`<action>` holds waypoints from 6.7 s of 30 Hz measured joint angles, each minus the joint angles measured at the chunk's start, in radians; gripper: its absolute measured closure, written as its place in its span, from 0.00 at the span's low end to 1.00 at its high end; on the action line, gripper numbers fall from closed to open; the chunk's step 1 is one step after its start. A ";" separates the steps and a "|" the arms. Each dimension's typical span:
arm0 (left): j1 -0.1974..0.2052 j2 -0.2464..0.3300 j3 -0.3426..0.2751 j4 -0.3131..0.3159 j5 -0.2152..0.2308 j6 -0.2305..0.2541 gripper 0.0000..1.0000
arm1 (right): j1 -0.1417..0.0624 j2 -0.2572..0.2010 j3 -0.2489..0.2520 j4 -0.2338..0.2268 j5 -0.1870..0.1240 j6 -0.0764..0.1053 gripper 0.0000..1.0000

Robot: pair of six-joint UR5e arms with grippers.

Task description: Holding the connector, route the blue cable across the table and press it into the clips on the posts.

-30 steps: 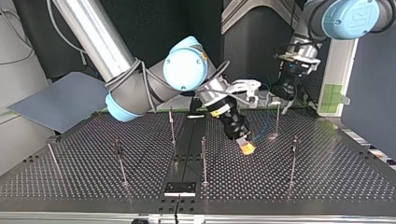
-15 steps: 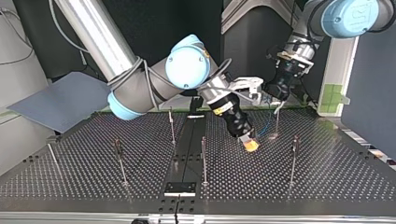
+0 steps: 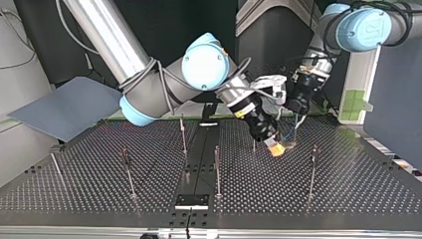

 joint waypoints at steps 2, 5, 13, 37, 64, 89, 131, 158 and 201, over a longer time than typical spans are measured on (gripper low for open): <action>0.002 0.001 0.000 0.017 -0.010 0.008 0.05 | 0.001 0.000 0.000 0.000 -0.001 0.001 1.00; 0.006 0.008 0.000 0.042 -0.020 0.025 0.05 | 0.001 0.000 0.000 0.000 -0.002 0.002 1.00; 0.014 0.048 0.000 0.056 -0.034 0.031 0.42 | 0.001 0.000 0.000 0.000 -0.002 0.003 1.00; 0.055 0.044 0.009 0.080 -0.200 0.121 1.00 | -0.003 0.016 0.000 -0.003 0.004 0.008 1.00; 0.101 -0.130 0.092 0.259 -0.204 0.188 1.00 | -0.025 0.079 -0.027 -0.022 -0.009 0.033 1.00; 0.112 -0.231 0.168 0.295 -0.197 0.198 1.00 | -0.052 0.107 -0.072 -0.022 -0.006 0.040 1.00; 0.116 -0.329 0.283 0.215 -0.253 0.288 1.00 | -0.065 0.127 -0.114 -0.017 0.050 0.043 1.00; 0.090 -0.136 0.201 -0.028 -0.351 0.527 0.00 | -0.062 0.127 -0.115 -0.013 0.074 0.034 1.00; -0.059 -0.012 0.160 -0.097 -0.253 0.630 0.00 | -0.062 0.126 -0.116 0.001 0.133 0.016 1.00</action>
